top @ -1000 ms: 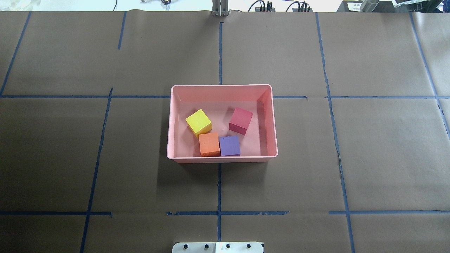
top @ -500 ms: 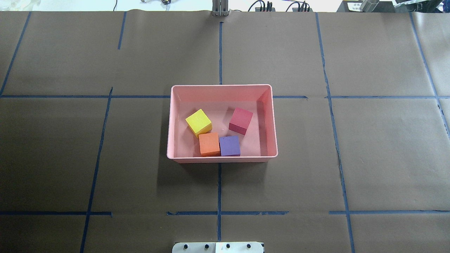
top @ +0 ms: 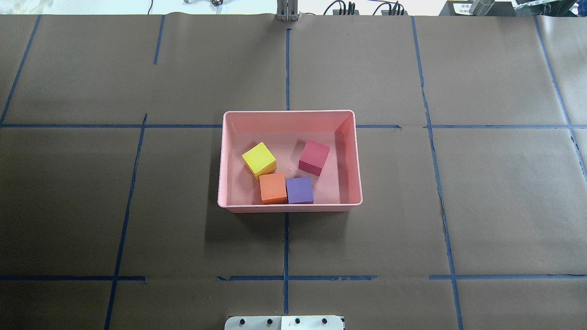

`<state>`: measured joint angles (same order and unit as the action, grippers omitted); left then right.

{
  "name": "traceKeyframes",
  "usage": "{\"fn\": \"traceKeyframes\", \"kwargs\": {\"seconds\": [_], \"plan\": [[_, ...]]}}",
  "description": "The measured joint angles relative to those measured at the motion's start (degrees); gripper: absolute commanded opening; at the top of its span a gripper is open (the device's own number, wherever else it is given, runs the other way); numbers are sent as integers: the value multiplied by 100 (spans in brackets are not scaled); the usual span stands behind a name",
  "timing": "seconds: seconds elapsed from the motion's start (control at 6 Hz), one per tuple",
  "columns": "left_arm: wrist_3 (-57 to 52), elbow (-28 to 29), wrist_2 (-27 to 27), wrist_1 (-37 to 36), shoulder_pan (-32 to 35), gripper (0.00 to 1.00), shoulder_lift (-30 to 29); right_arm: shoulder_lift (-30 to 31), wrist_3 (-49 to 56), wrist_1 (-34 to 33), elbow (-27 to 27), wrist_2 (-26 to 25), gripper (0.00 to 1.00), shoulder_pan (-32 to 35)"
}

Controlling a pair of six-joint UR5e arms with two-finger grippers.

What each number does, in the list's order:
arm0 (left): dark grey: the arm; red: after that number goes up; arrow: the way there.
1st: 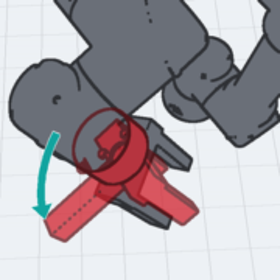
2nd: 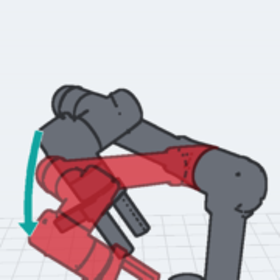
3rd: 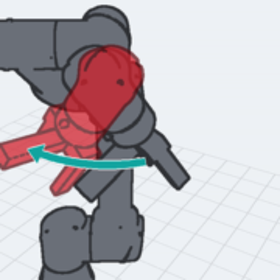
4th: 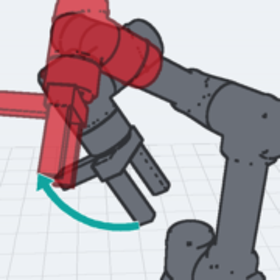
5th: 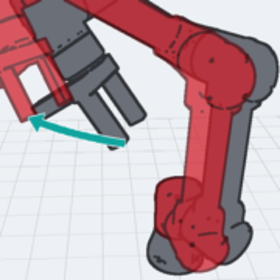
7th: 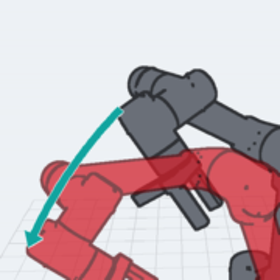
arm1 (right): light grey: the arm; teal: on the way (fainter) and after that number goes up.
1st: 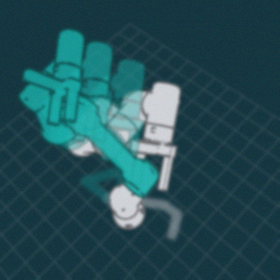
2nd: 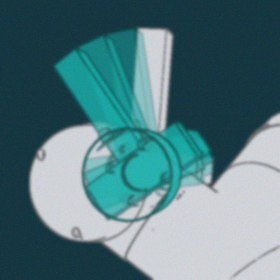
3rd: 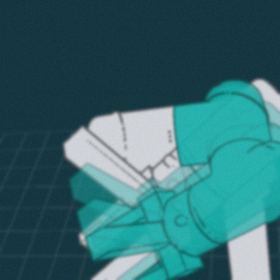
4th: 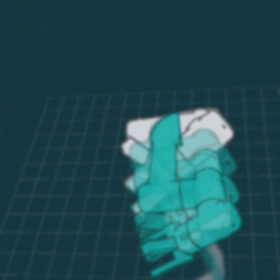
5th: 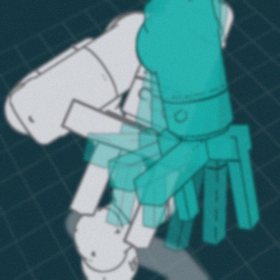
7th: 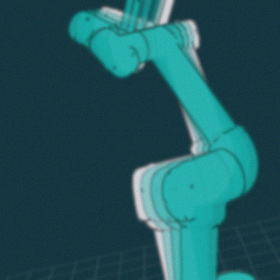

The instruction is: Place blocks into pink bin with both arms

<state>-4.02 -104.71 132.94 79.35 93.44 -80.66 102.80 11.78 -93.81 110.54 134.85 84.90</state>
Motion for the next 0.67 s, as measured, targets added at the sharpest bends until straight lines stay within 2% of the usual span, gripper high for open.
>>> {"fn": "traceKeyframes", "kwargs": {"seconds": [0.67], "plan": [[-25,-127,47,143,-4,100,113,11,0,3,2,10,100,0]]}}
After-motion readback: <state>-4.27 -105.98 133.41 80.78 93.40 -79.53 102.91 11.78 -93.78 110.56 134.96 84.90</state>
